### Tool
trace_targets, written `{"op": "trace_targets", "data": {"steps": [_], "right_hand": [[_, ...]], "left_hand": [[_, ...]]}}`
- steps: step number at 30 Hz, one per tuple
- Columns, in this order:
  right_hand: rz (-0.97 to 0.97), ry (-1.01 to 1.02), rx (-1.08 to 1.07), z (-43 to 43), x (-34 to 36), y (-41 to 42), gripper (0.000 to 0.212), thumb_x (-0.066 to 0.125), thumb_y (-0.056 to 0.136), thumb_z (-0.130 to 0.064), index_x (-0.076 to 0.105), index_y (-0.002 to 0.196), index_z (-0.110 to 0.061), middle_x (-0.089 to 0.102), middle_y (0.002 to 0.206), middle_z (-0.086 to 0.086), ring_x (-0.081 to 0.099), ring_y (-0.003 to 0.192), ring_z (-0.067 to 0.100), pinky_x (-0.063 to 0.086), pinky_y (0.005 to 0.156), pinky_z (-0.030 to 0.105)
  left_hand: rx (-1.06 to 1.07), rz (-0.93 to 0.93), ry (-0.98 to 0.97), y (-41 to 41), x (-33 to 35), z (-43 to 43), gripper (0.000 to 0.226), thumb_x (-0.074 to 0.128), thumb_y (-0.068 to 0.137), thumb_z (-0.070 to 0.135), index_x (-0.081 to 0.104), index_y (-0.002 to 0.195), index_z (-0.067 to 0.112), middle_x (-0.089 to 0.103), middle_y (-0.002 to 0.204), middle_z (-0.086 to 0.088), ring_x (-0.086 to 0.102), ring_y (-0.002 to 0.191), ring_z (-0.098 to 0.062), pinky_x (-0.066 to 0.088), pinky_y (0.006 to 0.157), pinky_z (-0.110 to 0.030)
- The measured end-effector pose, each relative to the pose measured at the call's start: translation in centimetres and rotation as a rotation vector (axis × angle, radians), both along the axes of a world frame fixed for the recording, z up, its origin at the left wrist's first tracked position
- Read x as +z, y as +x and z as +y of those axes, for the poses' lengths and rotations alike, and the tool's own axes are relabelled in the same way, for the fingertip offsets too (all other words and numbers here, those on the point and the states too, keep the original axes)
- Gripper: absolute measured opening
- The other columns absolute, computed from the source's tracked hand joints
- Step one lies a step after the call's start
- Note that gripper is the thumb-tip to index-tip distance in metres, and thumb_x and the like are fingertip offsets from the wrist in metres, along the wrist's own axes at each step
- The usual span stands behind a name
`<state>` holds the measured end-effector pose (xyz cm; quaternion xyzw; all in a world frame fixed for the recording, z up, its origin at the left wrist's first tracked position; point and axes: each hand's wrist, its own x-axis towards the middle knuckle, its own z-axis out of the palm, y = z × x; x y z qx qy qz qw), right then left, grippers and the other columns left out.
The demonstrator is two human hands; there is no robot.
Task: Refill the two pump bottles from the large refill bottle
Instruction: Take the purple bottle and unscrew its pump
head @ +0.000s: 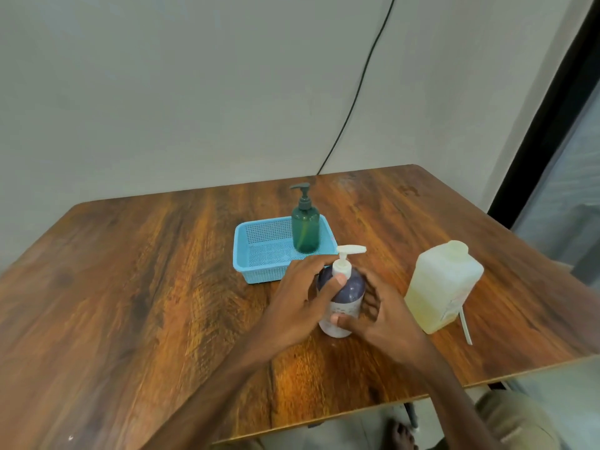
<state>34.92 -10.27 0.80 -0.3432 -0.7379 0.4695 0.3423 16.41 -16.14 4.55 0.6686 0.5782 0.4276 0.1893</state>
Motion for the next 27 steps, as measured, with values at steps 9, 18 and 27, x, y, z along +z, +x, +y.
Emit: {"op": "trace_targets", "data": {"steps": [9,18,27], "right_hand": [[-0.043,0.092,-0.005,0.7,1.0,-0.6,0.083,0.087,0.071,-0.052,0.035,0.134,-0.068,0.052,0.138,-0.036,0.053,0.127,-0.008,0.052,0.096,0.014],[-0.043,0.12,-0.091,-0.8,1.2,-1.0,0.078,0.087,0.076,-0.044,0.041,0.138,-0.05,0.053,0.134,-0.038,0.053,0.123,-0.012,0.051,0.097,0.012],[-0.056,0.102,-0.087,-1.1,1.4,-0.9,0.082,0.087,0.076,-0.04,0.043,0.144,-0.029,0.057,0.128,-0.032,0.056,0.119,-0.012,0.051,0.091,0.009]], "left_hand": [[0.017,0.005,0.117,0.3,0.2,1.0,0.032,0.066,0.102,0.034,0.072,0.129,0.019,0.071,0.122,0.01,0.061,0.12,-0.006,0.05,0.102,-0.027],[0.378,-0.123,0.272,3.4,-0.1,0.6,0.03,0.091,0.078,0.041,0.081,0.103,0.028,0.076,0.097,0.012,0.07,0.093,-0.002,0.056,0.082,-0.018],[0.416,-0.299,0.142,4.8,0.3,3.1,0.046,0.096,0.07,0.047,0.056,0.077,0.024,0.061,0.073,0.012,0.059,0.068,-0.002,0.046,0.063,-0.017]]}}
